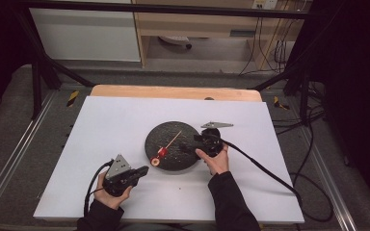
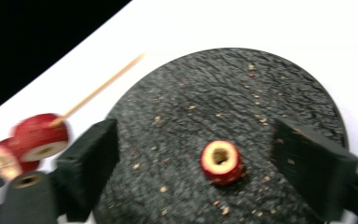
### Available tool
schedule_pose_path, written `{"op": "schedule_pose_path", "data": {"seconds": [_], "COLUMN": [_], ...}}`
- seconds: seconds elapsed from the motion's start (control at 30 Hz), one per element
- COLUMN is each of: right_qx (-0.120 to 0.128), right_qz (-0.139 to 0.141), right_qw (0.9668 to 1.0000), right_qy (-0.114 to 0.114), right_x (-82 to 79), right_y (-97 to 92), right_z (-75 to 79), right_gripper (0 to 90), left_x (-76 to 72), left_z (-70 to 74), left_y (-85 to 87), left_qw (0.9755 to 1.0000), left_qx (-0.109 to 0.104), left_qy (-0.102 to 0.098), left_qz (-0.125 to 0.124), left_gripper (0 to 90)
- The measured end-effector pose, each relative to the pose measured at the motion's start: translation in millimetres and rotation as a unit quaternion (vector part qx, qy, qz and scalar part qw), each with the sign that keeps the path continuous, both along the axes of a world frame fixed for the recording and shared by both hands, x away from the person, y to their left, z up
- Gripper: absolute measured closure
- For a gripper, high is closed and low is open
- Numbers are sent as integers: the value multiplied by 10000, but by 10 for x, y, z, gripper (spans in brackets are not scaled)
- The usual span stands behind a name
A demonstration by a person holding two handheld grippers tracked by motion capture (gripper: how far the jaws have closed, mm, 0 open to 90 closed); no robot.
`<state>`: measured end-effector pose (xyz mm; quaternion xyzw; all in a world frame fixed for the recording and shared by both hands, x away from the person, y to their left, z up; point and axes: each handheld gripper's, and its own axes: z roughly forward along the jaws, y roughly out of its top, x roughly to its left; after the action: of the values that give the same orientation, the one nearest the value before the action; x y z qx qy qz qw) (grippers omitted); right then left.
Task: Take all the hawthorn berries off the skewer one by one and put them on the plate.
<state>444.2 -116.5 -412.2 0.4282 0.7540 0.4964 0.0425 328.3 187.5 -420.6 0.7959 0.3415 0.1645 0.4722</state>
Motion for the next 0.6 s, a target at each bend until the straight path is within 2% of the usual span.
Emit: {"op": "schedule_pose_path", "data": {"seconds": [0.07, 0.2, 0.4, 0.6], "right_qx": [15, 99, 350, 393], "right_qz": [141, 329, 475, 579], "right_qw": [9999, 9994, 9983, 9975], "right_qy": [-19, 16, 37, 75], "right_x": [-79, -176, -286, -336], "right_y": [1, 23, 66, 102], "right_z": [41, 57, 57, 17], "right_gripper": [88, 70, 74, 79], "left_x": [-5, -6, -11, -11], "left_z": [-4, -8, -13, -24], "left_y": [-18, -34, -83, -159], "left_qw": [10000, 10000, 9999, 9999], "left_qx": [4, 20, 59, 80], "left_qy": [4, -1, -8, -2], "left_qz": [-18, -41, -82, -152], "left_gripper": [880, 880, 880, 880]}}
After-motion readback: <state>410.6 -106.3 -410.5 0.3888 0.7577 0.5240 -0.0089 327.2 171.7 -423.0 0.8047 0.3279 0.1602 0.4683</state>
